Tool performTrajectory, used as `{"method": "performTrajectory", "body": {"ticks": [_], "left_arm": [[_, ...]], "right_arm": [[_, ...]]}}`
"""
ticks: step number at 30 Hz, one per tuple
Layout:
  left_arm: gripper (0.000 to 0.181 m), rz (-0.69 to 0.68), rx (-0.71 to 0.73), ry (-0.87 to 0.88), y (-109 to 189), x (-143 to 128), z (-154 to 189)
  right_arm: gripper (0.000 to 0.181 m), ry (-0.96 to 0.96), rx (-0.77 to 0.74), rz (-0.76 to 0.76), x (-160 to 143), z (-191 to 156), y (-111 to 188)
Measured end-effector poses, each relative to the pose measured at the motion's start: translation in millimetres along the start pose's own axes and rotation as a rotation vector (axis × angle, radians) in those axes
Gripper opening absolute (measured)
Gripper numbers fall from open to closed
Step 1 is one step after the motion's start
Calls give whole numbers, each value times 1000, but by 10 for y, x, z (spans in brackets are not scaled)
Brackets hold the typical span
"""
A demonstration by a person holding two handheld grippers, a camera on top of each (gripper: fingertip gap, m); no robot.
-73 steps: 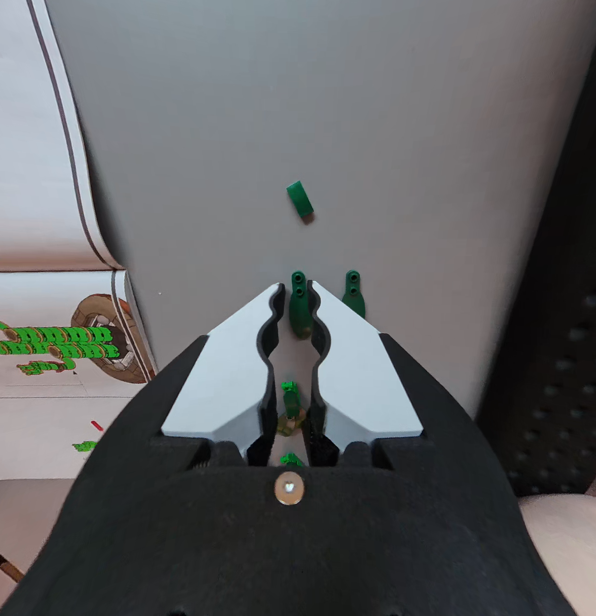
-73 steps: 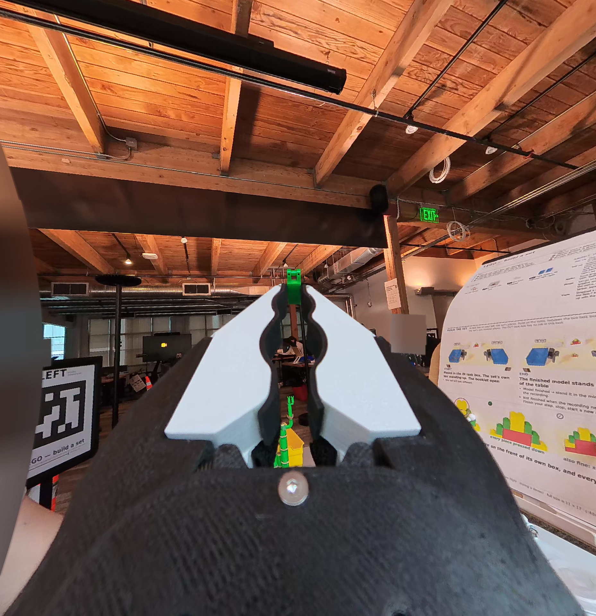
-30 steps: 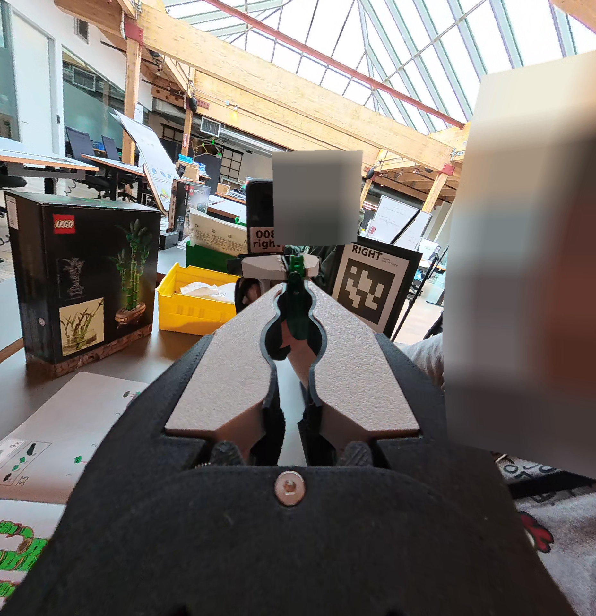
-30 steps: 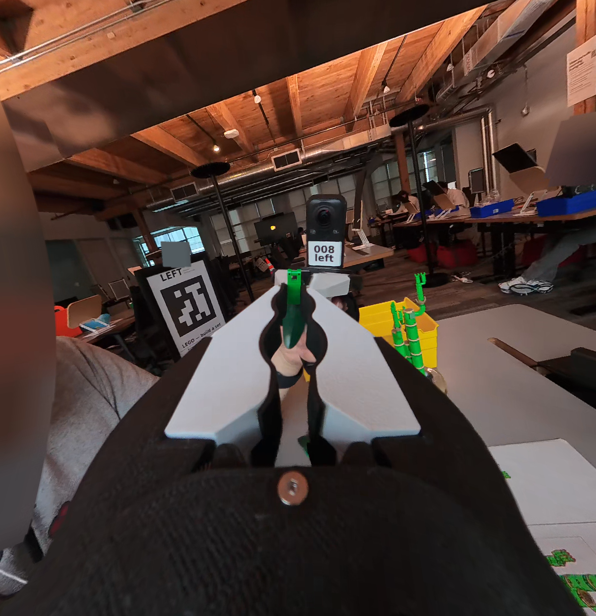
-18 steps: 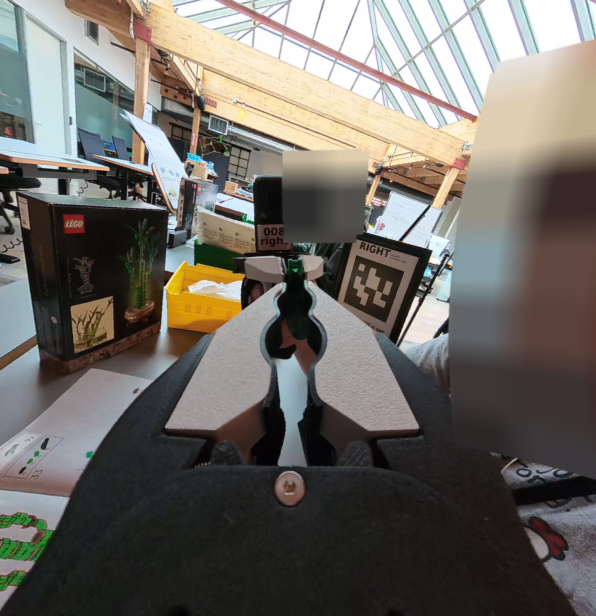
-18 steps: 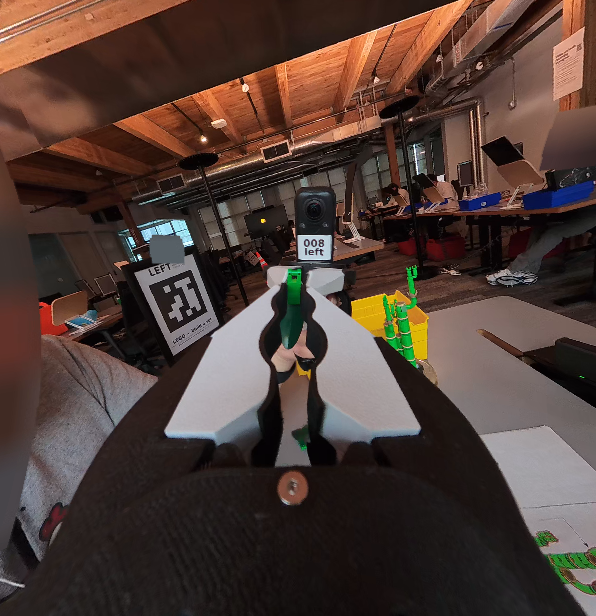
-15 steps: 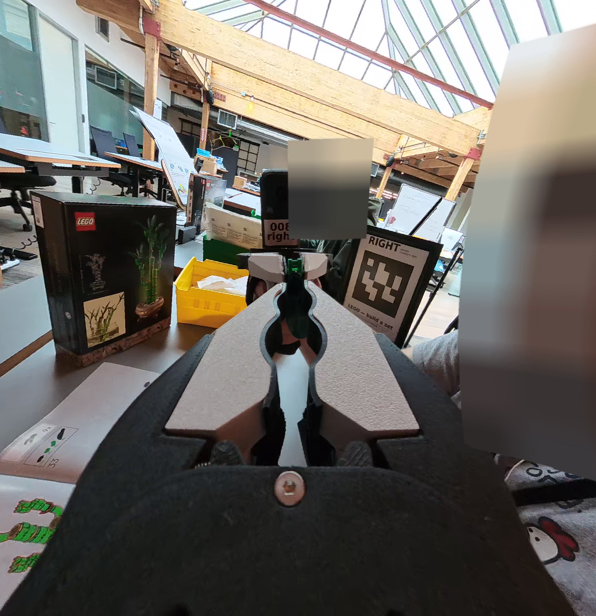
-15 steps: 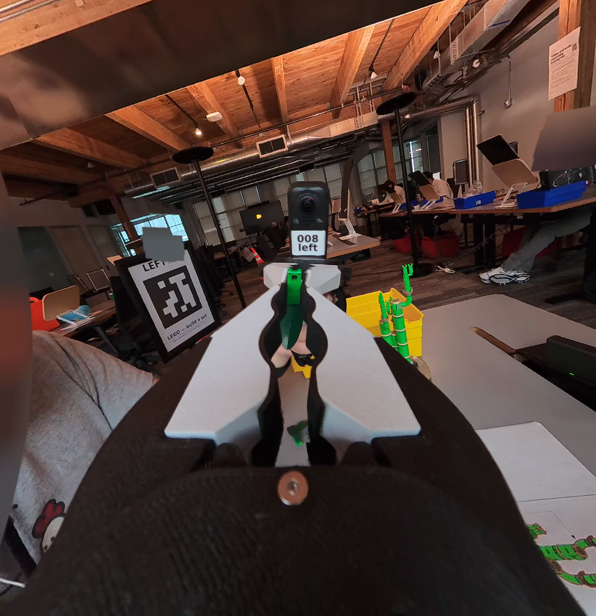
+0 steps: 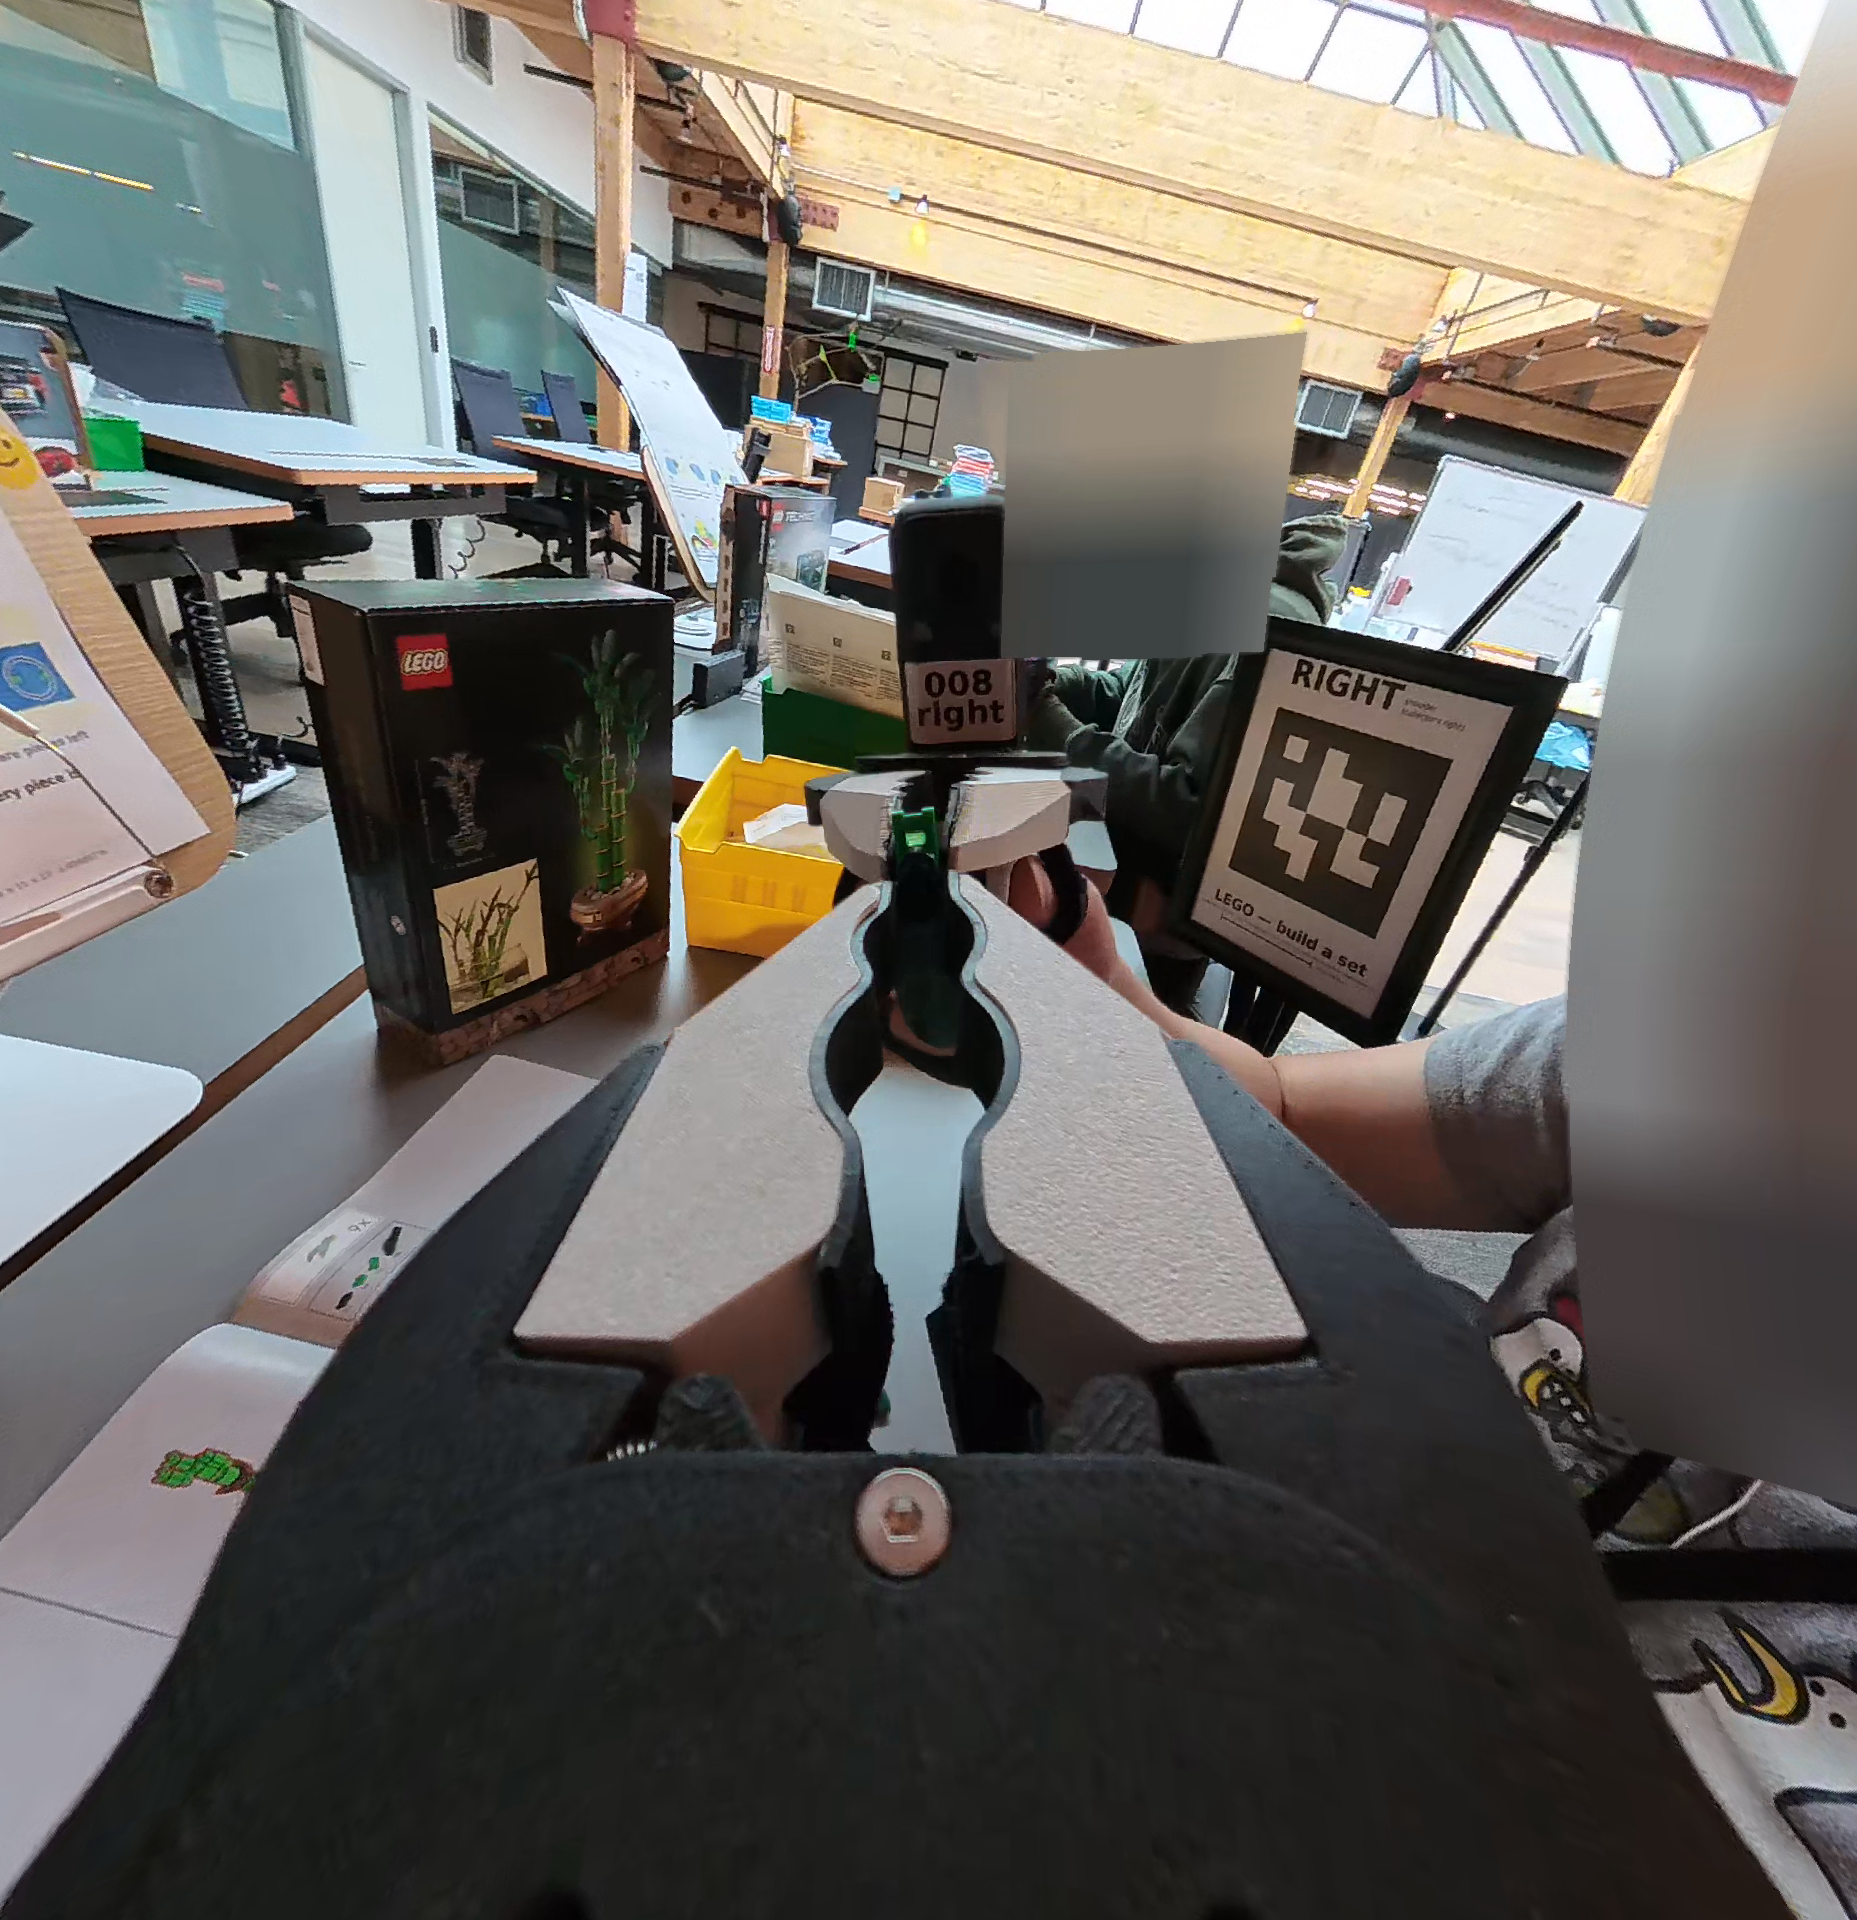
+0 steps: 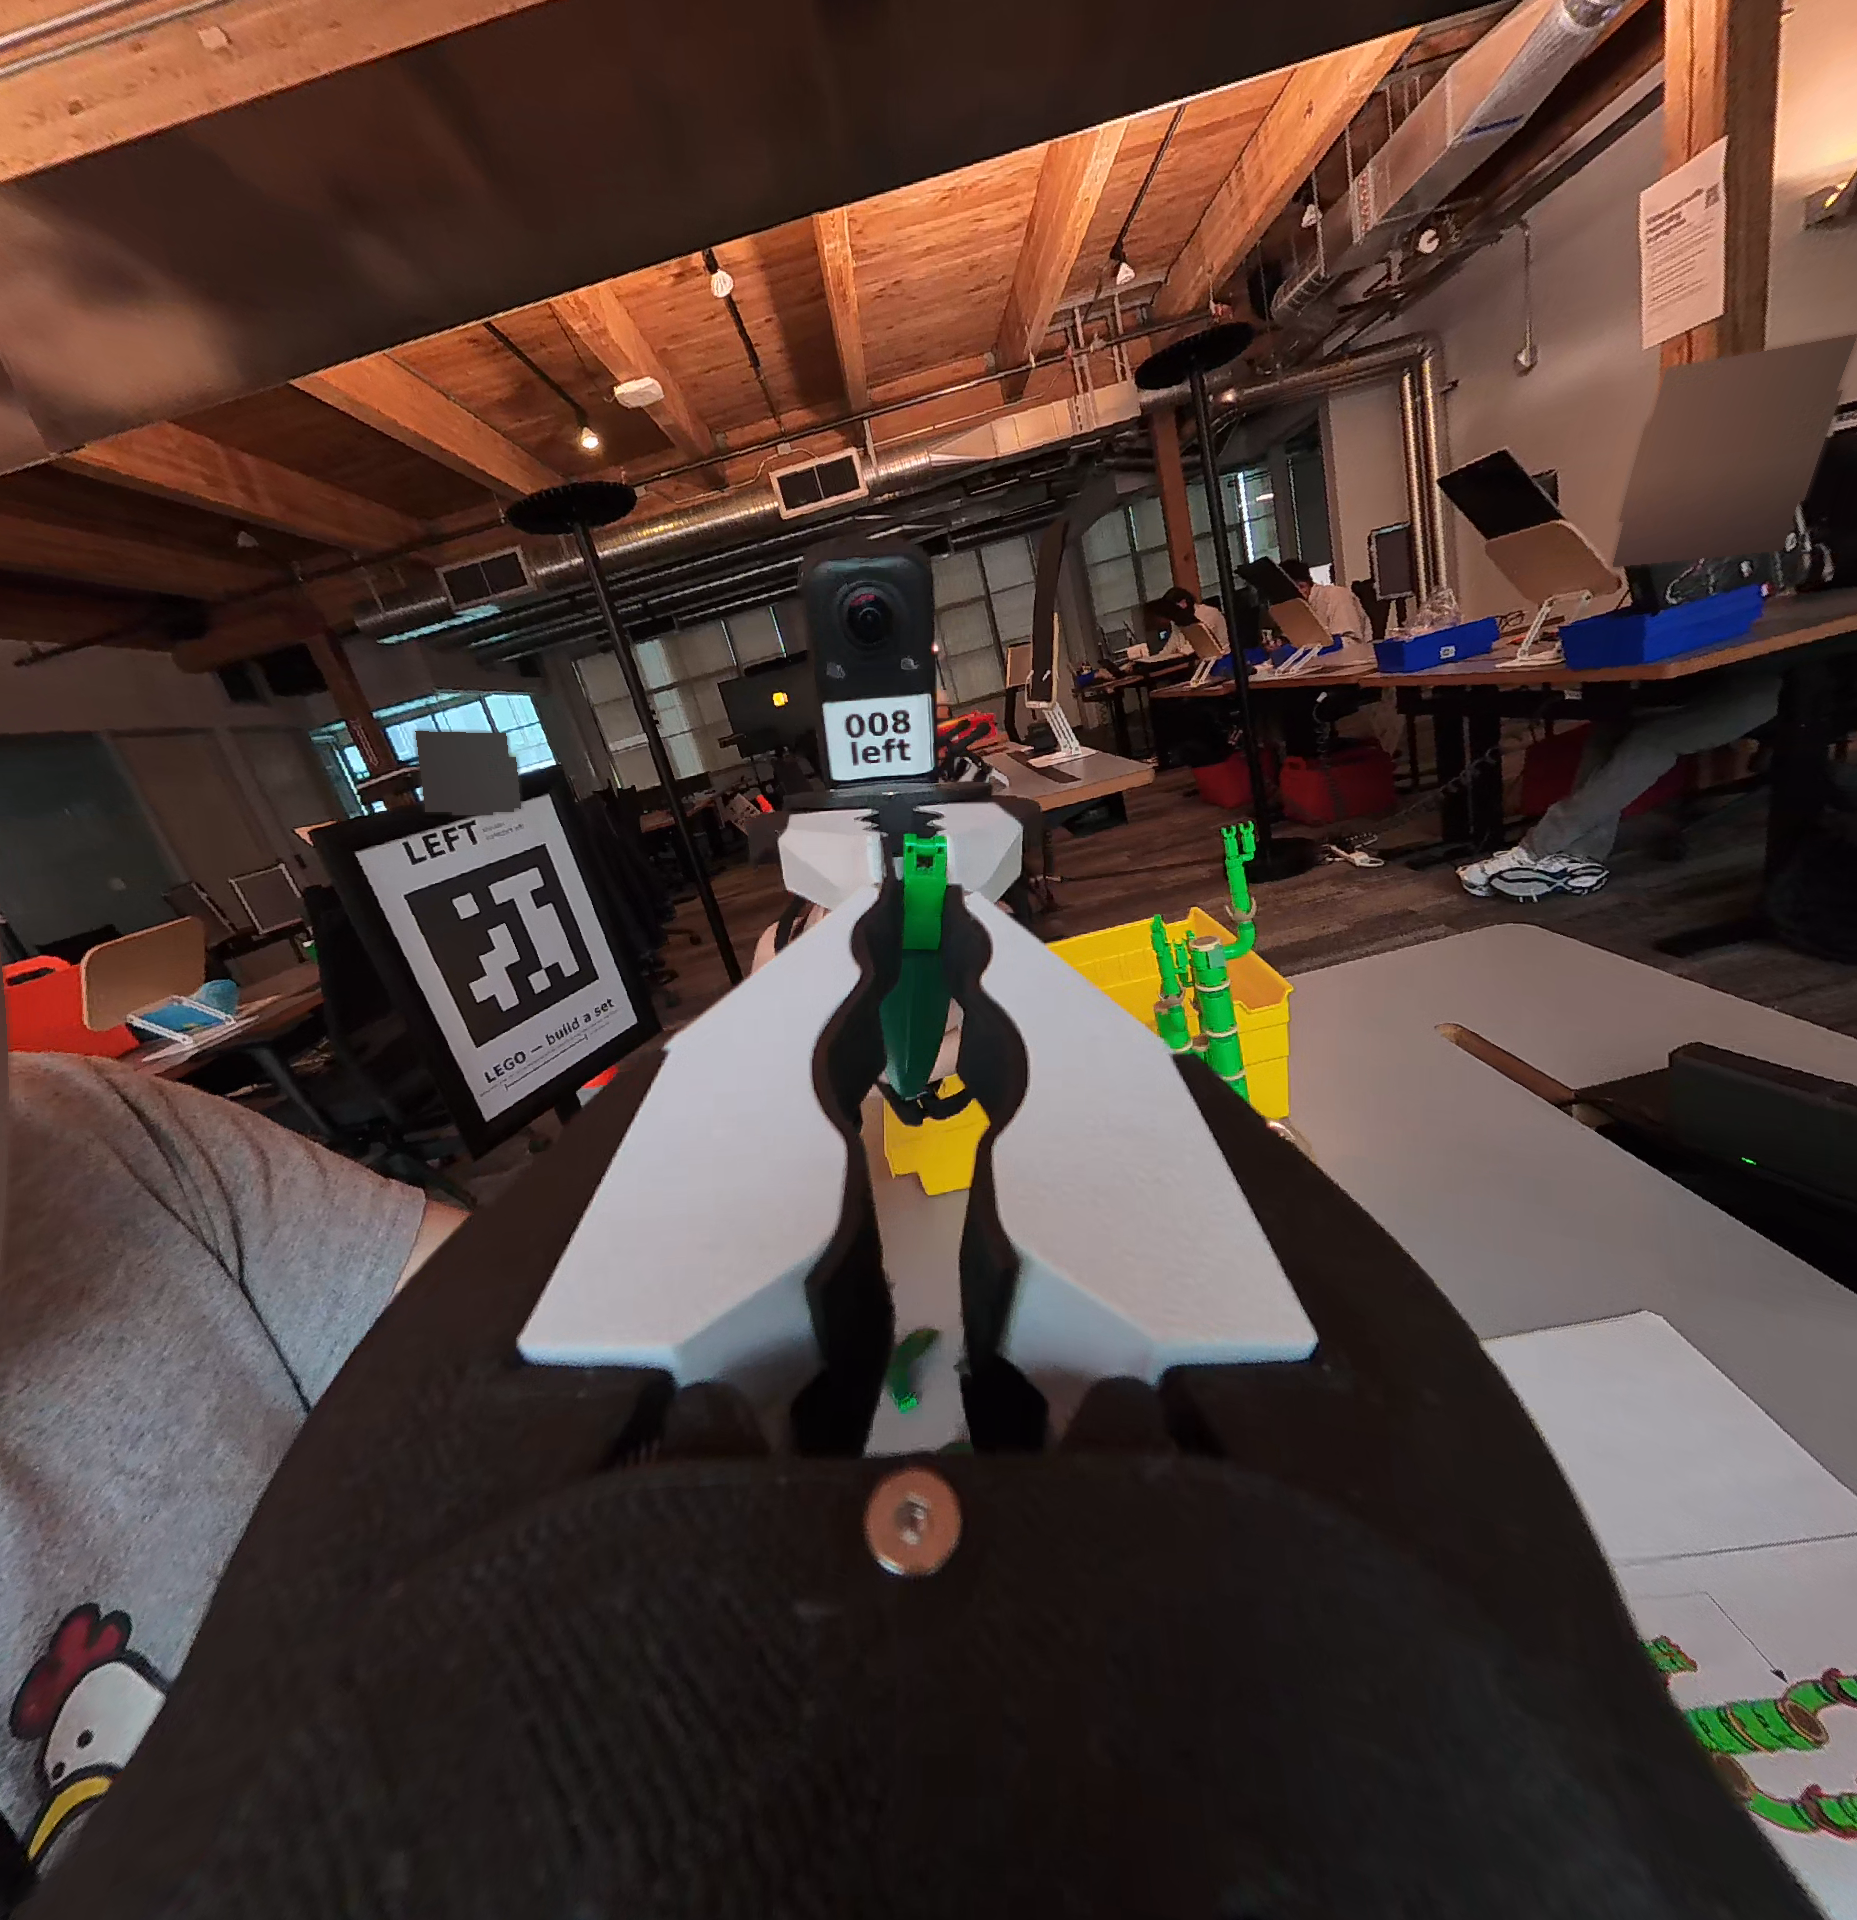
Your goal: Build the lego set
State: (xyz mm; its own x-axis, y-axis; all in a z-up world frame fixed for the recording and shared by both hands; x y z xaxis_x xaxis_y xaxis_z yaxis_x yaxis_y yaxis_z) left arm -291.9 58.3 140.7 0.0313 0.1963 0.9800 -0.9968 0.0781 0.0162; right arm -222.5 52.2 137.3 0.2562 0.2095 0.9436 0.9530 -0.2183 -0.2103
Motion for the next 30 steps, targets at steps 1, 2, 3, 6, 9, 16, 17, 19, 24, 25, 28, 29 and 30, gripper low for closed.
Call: {"method": "performTrajectory", "body": {"ticks": [1,2,3,6,9,16,17,19,24,25,28,29,30], "left_arm": [[5,0,4,-2,-1,0,1],[5,-2,6,-1,0,-3,2],[5,-5,9,-1,-1,-5,0],[5,-4,12,1,-14,0,-3],[5,-4,14,-3,-15,9,-11],[29,13,84,-58,21,104,-13],[34,-14,140,-91,17,99,-25],[39,-81,269,-199,-3,79,-31],[35,-199,613,-538,-58,71,-2],[32,-210,655,-589,-70,74,18],[21,-247,717,-682,-121,58,71],[16,-257,728,-710,-138,52,84],[10,-261,742,-746,-156,45,98]], "right_arm": [[5,-3,2,7,-1,1,-1],[6,-6,3,7,-6,5,-2],[5,-1,-1,5,-12,12,-1],[5,2,-5,8,-11,16,5],[6,-10,-2,17,-14,31,2],[6,-88,34,79,-35,78,-34],[6,-90,28,106,-28,87,-33],[6,-100,12,137,-37,108,-37],[5,-142,-1,195,-46,135,-40],[5,-137,-12,207,-41,144,-30],[5,-136,-30,233,-29,151,-15],[5,-137,-34,239,-25,153,-11],[5,-136,-39,244,-24,158,-7]]}}
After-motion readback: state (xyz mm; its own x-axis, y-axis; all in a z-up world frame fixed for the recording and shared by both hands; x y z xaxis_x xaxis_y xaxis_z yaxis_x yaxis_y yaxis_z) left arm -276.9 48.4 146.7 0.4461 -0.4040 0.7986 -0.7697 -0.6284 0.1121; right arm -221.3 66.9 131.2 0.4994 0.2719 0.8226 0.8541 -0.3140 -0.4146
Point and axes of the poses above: each gripper's, where its closed fingertips meet, y back along the fingers, x out of its top, z = x × y across the jaws, the point moved 4 cm from there along y, back along the fingers, and after that the axes turned 3 degrees about -z, right-handed, at the moved point
